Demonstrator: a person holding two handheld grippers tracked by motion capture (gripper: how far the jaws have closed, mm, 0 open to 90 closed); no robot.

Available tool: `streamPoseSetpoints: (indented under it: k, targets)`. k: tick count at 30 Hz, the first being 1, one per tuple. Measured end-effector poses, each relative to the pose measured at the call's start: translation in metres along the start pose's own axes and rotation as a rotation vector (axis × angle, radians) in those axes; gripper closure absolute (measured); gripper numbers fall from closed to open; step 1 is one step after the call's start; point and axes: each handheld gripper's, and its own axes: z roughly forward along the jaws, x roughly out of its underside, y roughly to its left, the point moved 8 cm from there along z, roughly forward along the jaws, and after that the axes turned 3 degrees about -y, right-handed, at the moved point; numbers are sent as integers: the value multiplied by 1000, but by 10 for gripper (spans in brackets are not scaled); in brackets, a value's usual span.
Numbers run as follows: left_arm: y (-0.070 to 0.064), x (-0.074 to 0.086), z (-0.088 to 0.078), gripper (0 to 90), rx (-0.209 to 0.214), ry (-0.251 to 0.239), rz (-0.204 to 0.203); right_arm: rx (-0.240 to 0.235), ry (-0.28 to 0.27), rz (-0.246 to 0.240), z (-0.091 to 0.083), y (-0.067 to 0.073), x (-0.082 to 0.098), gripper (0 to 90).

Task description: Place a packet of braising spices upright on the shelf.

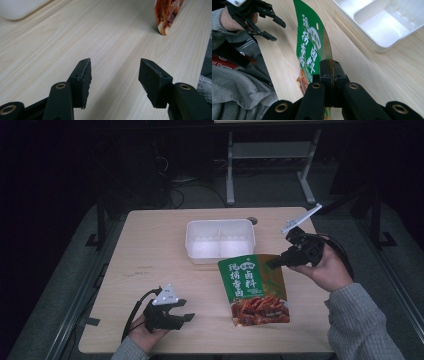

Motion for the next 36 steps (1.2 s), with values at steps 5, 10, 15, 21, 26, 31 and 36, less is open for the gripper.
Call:
streamPoseSetpoints:
  k: [5, 10, 15, 21, 26, 31, 36]
  targets:
    - [3, 0, -1, 434, -5, -3, -1, -4, -8, -29, -6, 9, -12, 898]
    - [5, 3, -1, 419, -16, 5, -3, -16, -30, -33, -10, 18, -30, 900]
    - [7, 3, -1, 413, -20, 2, -12, -12, -55, -20, -14, 20, -45, 900]
    - [8, 4, -1, 412, -18, 7, -10, 22, -63, 5, -18, 16, -65, 900]
    - [9, 4, -2, 405, -17, -9, -22, 16, -96, 34, -21, 15, -85, 900]
    - [10, 5, -1, 388, -6, -5, -27, 26, -105, 39, -18, 17, -98, 900]
    - [10, 6, -1, 377, -8, -9, -29, 54, -115, 28, -14, 19, -119, 900]
